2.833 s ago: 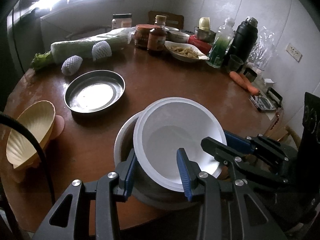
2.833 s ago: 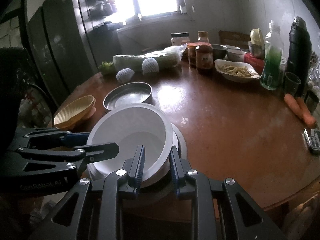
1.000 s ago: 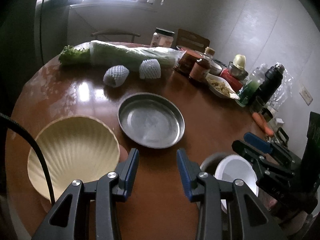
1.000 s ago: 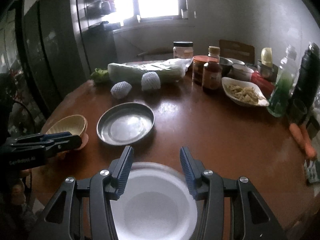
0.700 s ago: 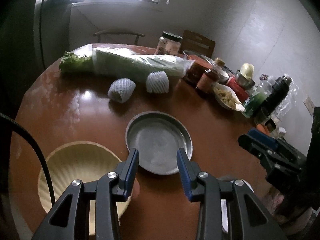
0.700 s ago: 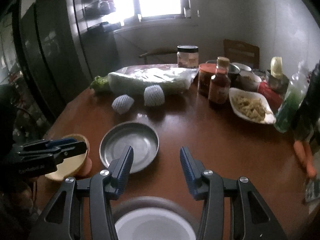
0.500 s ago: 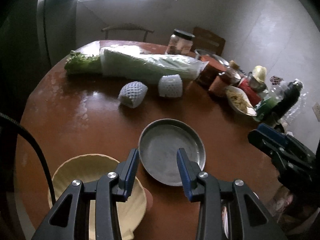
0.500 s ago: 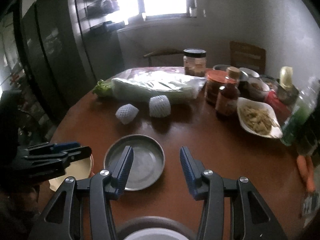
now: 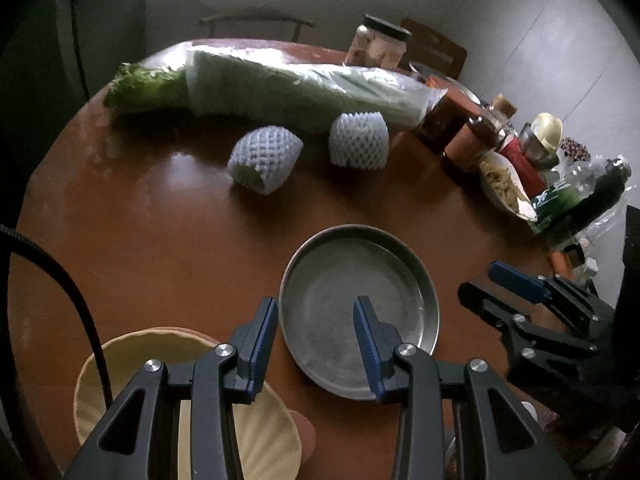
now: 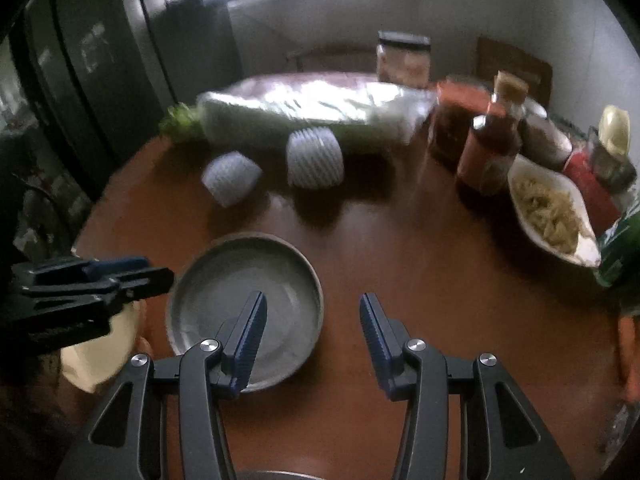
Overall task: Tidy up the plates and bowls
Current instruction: 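Move the left tool toward the small steel plate, then close the left tool on the rim of the small steel plate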
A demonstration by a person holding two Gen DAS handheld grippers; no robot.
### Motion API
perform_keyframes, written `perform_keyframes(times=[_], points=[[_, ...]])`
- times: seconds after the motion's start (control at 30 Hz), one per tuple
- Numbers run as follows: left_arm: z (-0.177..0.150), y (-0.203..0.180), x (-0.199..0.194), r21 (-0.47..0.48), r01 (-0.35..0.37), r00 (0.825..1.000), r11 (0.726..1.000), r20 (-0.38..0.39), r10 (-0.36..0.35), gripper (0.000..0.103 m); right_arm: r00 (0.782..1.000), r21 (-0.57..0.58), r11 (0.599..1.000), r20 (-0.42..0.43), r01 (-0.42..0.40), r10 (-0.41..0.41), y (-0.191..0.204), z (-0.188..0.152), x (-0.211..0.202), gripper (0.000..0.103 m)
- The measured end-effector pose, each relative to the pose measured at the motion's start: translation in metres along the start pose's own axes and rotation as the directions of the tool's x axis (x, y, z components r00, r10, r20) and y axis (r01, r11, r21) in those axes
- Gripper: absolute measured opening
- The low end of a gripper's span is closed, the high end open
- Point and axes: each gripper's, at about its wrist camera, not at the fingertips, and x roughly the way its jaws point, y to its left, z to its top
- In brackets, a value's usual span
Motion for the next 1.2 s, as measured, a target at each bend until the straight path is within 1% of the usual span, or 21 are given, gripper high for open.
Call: perform_keyframes(times=[0.07, 0.2, 0.27, 0.37, 0.43, 0.5, 0.57, 0.63, 0.7, 0.77, 0.93, 1.2], points=[[0.0, 0.001, 0.008, -0.002, -0.021, 1.0, 1.0, -0.019, 0.021, 0.039, 1.0, -0.008, 1.0, -0.018, -0.013, 0.013, 0.0, -0.001, 0.01, 0.05], [-0.001, 0.001, 0.019, 0.015, -0.046, 0.998, 0.999, -0.043, 0.046, 0.039, 0.998, -0.02, 1.0, -0.064, -0.01, 0.009, 0.003, -0.003, 0.025, 0.05], [-0.001, 0.001, 0.023, 0.011, -0.049, 0.997, 0.999, -0.051, 0.049, 0.039, 0.996, -0.033, 0.999, -0.087, -0.002, -0.001, 0.005, -0.005, 0.032, 0.05], [-0.002, 0.001, 0.026, 0.017, -0.047, 0.997, 0.999, -0.062, 0.048, 0.039, 0.994, -0.04, 0.999, -0.105, -0.016, 0.012, 0.006, -0.005, 0.036, 0.05], [-0.004, -0.001, 0.029, 0.023, -0.044, 0.997, 0.999, -0.068, 0.045, 0.039, 0.993, -0.047, 0.999, -0.12, -0.012, 0.006, 0.008, -0.006, 0.039, 0.05], [-0.006, -0.003, 0.03, 0.038, -0.049, 0.997, 0.998, -0.066, 0.052, 0.039, 0.99, -0.055, 0.998, -0.138, -0.008, 0.0, 0.009, -0.008, 0.042, 0.048], [-0.008, -0.008, 0.031, 0.063, -0.07, 0.995, 0.996, -0.062, 0.074, 0.039, 0.988, -0.065, 0.998, -0.154, -0.014, 0.003, 0.011, -0.01, 0.046, 0.043], [-0.01, -0.011, 0.032, 0.084, -0.075, 0.995, 0.994, -0.063, 0.081, 0.039, 0.986, -0.079, 0.997, -0.166, -0.011, -0.003, 0.014, -0.011, 0.049, 0.04], [-0.012, -0.015, 0.033, 0.106, -0.09, 0.994, 0.99, -0.054, 0.096, 0.039, 0.984, -0.089, 0.996, -0.178, -0.024, 0.008, 0.017, -0.013, 0.052, 0.038], [-0.013, -0.018, 0.033, 0.123, -0.103, 0.993, 0.987, -0.045, 0.109, 0.039, 0.983, -0.097, 0.995, -0.183, -0.016, -0.002, 0.018, -0.013, 0.054, 0.038], [-0.013, -0.016, 0.031, 0.107, -0.083, 0.995, 0.991, -0.04, 0.088, 0.039, 0.987, -0.098, 0.995, -0.16, 0.001, -0.017, 0.019, -0.012, 0.049, 0.038], [-0.015, -0.016, 0.006, 0.092, -0.071, 0.997, 0.993, 0.029, 0.068, 0.039, 0.995, -0.101, 0.995, -0.101, -0.001, -0.009, 0.022, -0.012, 0.027, 0.038]])
